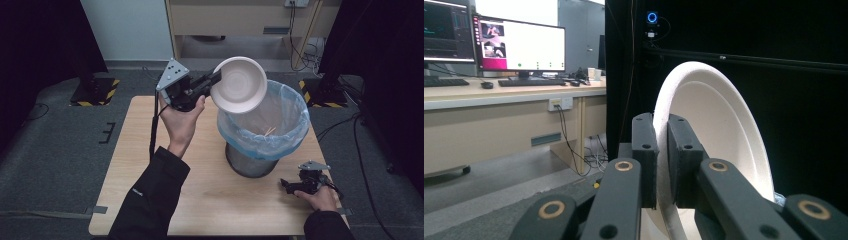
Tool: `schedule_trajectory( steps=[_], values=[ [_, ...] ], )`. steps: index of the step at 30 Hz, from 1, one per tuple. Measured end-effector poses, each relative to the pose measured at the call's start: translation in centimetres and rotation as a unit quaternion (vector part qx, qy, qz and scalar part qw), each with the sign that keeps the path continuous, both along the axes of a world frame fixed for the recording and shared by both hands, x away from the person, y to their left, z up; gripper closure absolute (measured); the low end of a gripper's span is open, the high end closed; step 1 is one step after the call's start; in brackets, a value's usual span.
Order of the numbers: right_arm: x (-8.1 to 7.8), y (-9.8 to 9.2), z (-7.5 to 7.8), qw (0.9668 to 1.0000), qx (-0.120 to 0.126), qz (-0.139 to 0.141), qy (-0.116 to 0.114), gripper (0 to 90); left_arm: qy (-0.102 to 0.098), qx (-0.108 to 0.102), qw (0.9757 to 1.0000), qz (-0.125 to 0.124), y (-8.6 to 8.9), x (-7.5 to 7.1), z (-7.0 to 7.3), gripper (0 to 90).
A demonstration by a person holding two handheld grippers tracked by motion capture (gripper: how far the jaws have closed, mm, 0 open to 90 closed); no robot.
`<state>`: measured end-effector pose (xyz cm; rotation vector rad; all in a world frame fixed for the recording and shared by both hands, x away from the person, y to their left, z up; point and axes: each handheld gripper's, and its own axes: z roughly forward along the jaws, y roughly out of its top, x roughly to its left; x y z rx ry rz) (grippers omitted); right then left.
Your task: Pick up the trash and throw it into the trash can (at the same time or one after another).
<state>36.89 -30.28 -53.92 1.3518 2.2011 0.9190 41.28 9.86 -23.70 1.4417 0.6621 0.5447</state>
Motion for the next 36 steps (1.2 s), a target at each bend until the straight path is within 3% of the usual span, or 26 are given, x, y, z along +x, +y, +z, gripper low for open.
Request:
schedule_trajectory(
  steps=[20,36],
  values=[
    [0.0,0.0,0.0,1.0,0.0,0.0,0.0,0.7,0.019,0.029,0.9992,-0.017,-4.1,1.3,-1.9,83.5],
    [0.0,0.0,0.0,1.0,0.001,-0.001,0.0,0.6,0.041,0.066,0.9965,-0.031,-6.3,2.4,-3.7,83.4]
  ],
)
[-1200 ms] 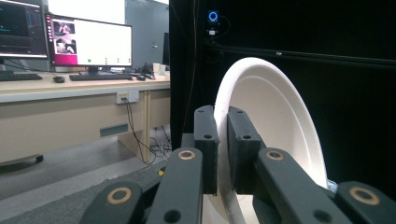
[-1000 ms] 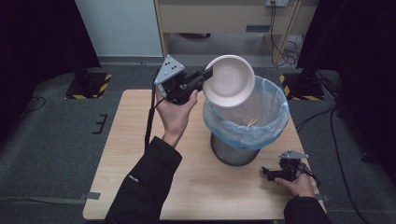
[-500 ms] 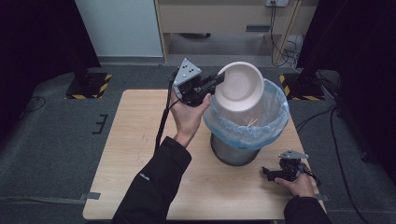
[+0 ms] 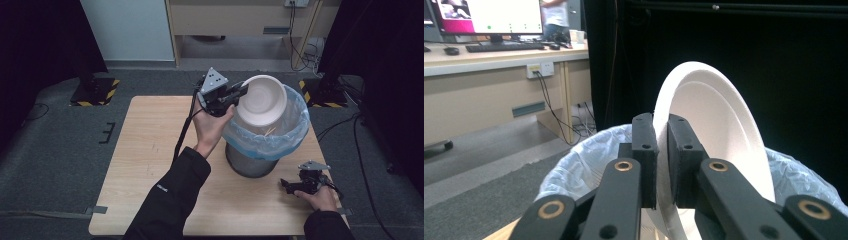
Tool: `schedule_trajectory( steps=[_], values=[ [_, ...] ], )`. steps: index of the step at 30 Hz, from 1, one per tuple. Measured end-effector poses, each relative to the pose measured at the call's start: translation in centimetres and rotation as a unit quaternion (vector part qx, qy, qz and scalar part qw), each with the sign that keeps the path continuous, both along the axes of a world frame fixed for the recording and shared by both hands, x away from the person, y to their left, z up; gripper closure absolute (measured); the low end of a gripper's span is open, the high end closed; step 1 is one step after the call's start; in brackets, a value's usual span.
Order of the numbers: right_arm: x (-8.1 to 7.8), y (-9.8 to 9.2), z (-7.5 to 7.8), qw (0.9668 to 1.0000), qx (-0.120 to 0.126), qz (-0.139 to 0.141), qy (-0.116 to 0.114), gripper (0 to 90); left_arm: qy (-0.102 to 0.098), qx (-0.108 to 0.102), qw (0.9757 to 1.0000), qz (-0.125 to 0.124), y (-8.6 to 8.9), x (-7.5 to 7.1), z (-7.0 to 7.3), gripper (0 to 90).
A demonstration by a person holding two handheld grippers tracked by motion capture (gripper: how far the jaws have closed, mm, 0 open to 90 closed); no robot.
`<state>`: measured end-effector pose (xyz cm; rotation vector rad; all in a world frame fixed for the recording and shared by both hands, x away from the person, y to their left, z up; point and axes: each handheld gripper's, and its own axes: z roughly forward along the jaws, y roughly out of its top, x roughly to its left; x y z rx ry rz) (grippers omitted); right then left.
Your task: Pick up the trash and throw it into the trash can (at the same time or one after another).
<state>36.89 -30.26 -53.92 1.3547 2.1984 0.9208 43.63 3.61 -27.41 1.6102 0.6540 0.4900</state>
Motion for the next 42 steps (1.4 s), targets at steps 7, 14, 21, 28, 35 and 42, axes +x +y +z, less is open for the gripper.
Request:
schedule_trajectory(
  steps=[7,14,21,28,35,42],
  values=[
    [0.0,0.0,0.0,1.0,0.0,0.002,0.002,0.7,0.011,-0.008,0.9996,-0.024,-0.3,0.2,-0.7,76.0],
    [0.0,0.0,0.0,1.0,-0.001,0.003,0.0,0.7,0.01,-0.027,0.9992,-0.028,1.3,-0.5,-0.9,61.2],
    [0.0,0.0,0.0,1.0,-0.001,0.003,0.002,0.7,0.0,-0.025,0.9997,-0.006,4.9,-1.9,-1.1,44.6],
    [0.0,0.0,0.0,1.0,-0.001,0.003,0.002,0.7,0.004,0.003,0.9998,0.02,9.2,-3.7,-3.5,35.3],
    [0.0,0.0,0.0,1.0,-0.001,0.003,0.002,0.7,0.047,0.041,0.9976,0.029,11.9,-5.2,-8.0,31.7],
    [0.0,0.0,0.0,1.0,-0.001,0.003,0.002,0.7,0.119,0.103,0.9872,0.027,13.9,-6.7,-14.5,29.7]
  ],
)
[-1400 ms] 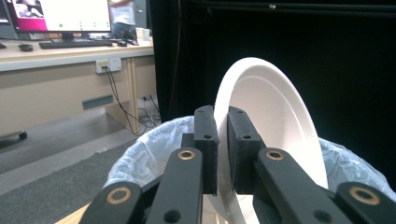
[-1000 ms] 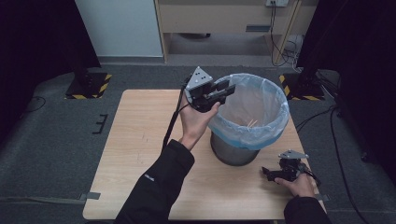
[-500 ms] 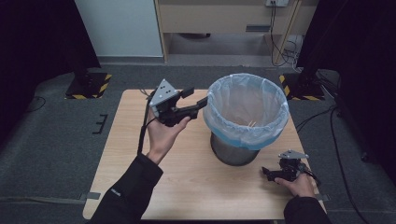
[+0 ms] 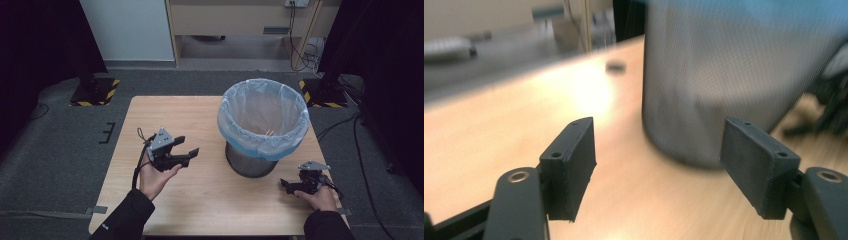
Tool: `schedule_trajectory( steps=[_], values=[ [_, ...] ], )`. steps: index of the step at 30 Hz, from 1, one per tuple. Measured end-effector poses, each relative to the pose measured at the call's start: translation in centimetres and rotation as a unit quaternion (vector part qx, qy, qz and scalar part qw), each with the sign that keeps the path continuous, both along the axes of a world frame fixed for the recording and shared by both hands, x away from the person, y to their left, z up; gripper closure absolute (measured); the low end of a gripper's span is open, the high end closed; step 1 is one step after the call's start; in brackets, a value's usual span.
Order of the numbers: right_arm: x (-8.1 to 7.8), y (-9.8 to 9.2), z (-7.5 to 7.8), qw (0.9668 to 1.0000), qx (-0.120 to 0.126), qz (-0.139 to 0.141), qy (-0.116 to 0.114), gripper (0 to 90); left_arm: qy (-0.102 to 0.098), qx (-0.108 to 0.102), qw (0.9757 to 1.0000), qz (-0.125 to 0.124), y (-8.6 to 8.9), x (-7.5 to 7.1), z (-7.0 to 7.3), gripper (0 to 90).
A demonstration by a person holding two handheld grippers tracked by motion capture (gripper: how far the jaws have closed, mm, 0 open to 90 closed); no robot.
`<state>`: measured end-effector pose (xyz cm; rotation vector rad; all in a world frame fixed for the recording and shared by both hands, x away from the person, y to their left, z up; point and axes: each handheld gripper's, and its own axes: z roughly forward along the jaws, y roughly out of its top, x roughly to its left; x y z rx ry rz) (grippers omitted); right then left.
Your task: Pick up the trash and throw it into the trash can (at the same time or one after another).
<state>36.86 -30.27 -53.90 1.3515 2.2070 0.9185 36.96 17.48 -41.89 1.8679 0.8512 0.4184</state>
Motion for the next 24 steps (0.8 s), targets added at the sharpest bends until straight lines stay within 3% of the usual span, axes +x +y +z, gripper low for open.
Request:
schedule_trajectory(
  steps=[4,7,9,12,16,17,20,24],
  values=[
    [0.0,0.0,0.0,1.0,0.0,0.0,0.0,0.7,0.053,0.022,0.9983,0.009,1.4,-0.8,-3.8,27.6],
    [0.0,0.0,0.0,1.0,0.0,0.0,0.0,0.7,0.096,0.051,0.9938,0.024,2.6,-1.1,-5.9,26.8],
    [0.0,0.0,0.0,1.0,0.0,0.0,0.0,0.7,0.116,0.059,0.991,0.032,3.5,-1.2,-6.7,24.5],
    [0.0,0.0,0.0,1.0,0.0,0.0,0.001,0.7,0.152,0.066,0.9846,0.055,5.0,-1.7,-7.8,21.3],
    [0.0,0.0,0.0,1.0,0.001,0.0,0.001,0.6,0.187,0.111,0.9736,0.069,6.2,-2.4,-8.8,20.4],
    [0.0,0.0,0.0,1.0,0.001,0.001,0.001,0.6,0.184,0.118,0.9732,0.07,6.2,-2.4,-8.8,20.4],
    [0.0,0.0,0.0,1.0,0.0,0.001,0.001,0.7,0.165,0.13,0.9752,0.069,5.8,-2.3,-8.8,17.0],
    [-0.1,0.1,0.0,1.0,0.001,-0.001,0.002,0.6,0.172,0.15,0.9714,0.065,5.8,-2.2,-9.1,16.4]
  ],
)
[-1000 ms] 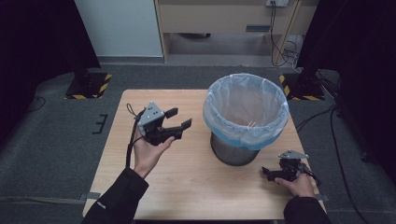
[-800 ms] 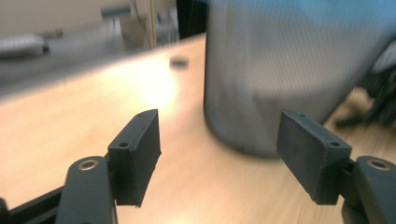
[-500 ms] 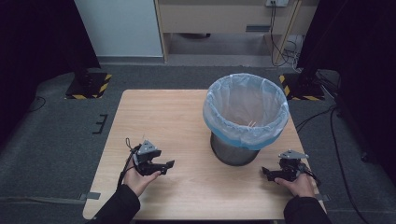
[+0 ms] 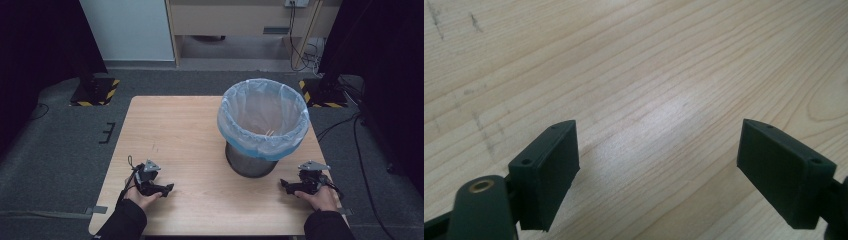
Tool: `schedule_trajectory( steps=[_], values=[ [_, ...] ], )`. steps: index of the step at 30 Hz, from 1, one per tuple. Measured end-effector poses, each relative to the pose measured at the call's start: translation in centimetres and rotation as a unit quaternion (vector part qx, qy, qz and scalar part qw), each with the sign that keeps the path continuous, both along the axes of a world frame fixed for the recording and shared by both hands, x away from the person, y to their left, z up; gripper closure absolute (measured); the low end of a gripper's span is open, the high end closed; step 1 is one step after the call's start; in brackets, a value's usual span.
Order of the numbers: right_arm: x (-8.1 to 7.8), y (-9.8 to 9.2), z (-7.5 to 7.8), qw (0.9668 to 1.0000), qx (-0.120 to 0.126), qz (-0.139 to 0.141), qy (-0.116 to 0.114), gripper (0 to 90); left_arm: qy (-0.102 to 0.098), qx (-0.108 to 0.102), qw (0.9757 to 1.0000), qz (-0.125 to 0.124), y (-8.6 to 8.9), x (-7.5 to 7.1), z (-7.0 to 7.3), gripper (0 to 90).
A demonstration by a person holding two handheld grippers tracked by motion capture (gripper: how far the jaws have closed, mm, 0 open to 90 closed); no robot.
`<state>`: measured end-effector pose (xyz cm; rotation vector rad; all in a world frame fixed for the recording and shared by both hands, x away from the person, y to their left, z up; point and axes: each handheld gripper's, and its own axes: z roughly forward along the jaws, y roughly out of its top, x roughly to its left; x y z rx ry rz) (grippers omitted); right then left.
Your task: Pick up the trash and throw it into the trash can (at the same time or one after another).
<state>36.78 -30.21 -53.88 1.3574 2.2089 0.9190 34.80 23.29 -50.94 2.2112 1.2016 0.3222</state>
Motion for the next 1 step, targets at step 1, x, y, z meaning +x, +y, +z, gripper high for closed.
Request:
schedule_trajectory(
  steps=[1],
  values=[
    [0.0,0.0,0.0,1.0,0.0,0.0,0.0,0.7,0.001,0.0,1.0,0.002,0.03,0.06,-0.04,16.4]
  ],
)
